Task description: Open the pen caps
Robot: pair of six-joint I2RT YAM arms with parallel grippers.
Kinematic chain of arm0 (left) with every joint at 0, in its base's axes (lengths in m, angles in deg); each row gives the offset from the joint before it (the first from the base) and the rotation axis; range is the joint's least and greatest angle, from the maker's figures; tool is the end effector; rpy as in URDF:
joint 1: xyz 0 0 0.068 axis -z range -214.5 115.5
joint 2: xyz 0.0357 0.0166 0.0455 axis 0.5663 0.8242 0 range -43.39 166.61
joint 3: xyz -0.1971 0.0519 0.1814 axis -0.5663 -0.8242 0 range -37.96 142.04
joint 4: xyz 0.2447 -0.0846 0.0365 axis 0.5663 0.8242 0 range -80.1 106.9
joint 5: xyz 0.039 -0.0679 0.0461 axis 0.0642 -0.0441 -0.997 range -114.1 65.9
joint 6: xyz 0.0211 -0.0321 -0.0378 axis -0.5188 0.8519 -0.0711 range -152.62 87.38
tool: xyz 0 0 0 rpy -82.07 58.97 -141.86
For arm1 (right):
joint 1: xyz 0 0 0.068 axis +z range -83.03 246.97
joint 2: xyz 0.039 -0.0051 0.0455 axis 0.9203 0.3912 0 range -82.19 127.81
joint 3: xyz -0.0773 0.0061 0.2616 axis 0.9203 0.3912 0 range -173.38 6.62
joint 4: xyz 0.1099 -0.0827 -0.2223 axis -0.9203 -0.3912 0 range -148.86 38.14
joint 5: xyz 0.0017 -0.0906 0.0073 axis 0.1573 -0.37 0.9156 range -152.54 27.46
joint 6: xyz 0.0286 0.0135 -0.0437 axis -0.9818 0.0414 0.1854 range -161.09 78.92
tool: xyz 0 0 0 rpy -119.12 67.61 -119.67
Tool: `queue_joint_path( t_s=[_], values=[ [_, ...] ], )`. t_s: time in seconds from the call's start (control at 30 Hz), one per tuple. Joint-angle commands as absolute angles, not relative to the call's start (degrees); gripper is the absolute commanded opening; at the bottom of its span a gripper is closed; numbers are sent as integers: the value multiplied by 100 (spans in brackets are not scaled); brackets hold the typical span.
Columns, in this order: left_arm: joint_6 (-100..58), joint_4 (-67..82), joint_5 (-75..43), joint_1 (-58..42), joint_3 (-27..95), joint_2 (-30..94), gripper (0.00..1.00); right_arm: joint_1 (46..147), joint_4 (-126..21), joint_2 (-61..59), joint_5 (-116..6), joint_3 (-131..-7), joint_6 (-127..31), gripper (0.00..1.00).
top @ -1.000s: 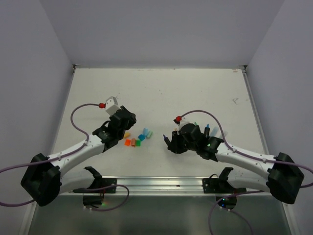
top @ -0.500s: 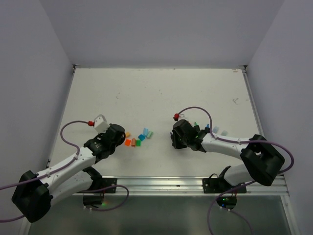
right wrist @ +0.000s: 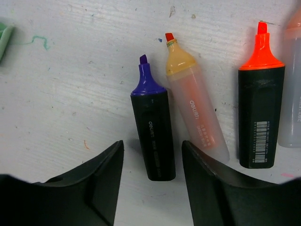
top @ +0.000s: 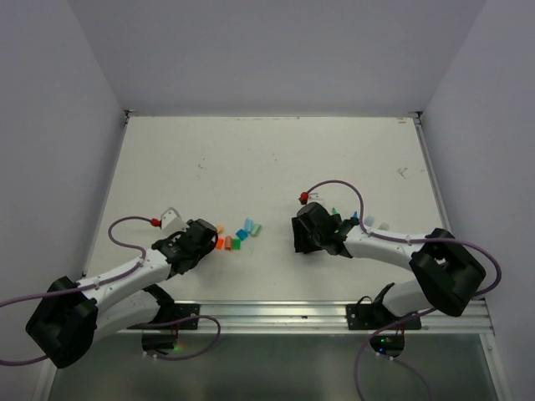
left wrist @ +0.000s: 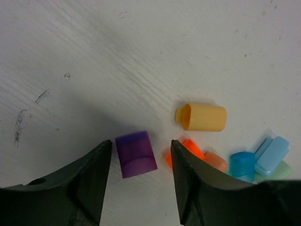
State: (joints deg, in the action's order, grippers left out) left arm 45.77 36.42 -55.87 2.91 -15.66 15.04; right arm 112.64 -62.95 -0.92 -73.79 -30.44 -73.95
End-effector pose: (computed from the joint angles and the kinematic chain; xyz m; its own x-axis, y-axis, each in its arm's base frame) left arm 0.1409 -0.0840 0.1499 -0.4597 -0.6968 -0.5505 -0.6258 0.6941 -0.3559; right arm 0.1861 0.1806 0.1571 -0.8212 -0.0789 -0.5652 -0.2123 0.9616 0.1742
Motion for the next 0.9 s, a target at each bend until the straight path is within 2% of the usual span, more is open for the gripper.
queue_joint_path(
  t_s=[0.0, 0.17, 0.33, 0.37, 0.43, 0.6, 0.77, 0.83, 0.87],
  values=[
    [4631, 3390, -5829, 251, -1634, 1540, 59, 11241, -6346, -212, -7511, -3196, -7273, 59],
    [4060, 3371, -5873, 145, -1336, 1646, 73, 11250, -6478, -405, -7520, -3337, -7202, 74],
    [3429, 3459, -5680, 119, -844, 1629, 95, 11241, -6881, -1071, -7625, -3478, -7132, 86],
    [3331, 3477, -5627, 119, -791, 1602, 97, 11250, -6969, -1222, -7738, -3478, -7149, 92],
    [3103, 3538, -5592, 119, -633, 1436, 99, 11250, -7319, -1485, -7932, -3504, -7246, 99],
    [2847, 3093, -4890, 136, -658, 524, 100, 11241, -8269, -2557, -8715, -3451, -7772, 99],
    [2820, 2013, -3896, 312, -974, 99, 100, 11241, -8737, -3594, -8522, -2899, -8344, 99],
    [2829, 1502, -3450, 496, -1246, 20, 100, 11250, -8466, -4401, -8075, -2372, -8459, 99],
    [2786, 568, -3256, 566, -1613, -50, 100, 11250, -8308, -4709, -7821, -2205, -8355, 99]
  ],
)
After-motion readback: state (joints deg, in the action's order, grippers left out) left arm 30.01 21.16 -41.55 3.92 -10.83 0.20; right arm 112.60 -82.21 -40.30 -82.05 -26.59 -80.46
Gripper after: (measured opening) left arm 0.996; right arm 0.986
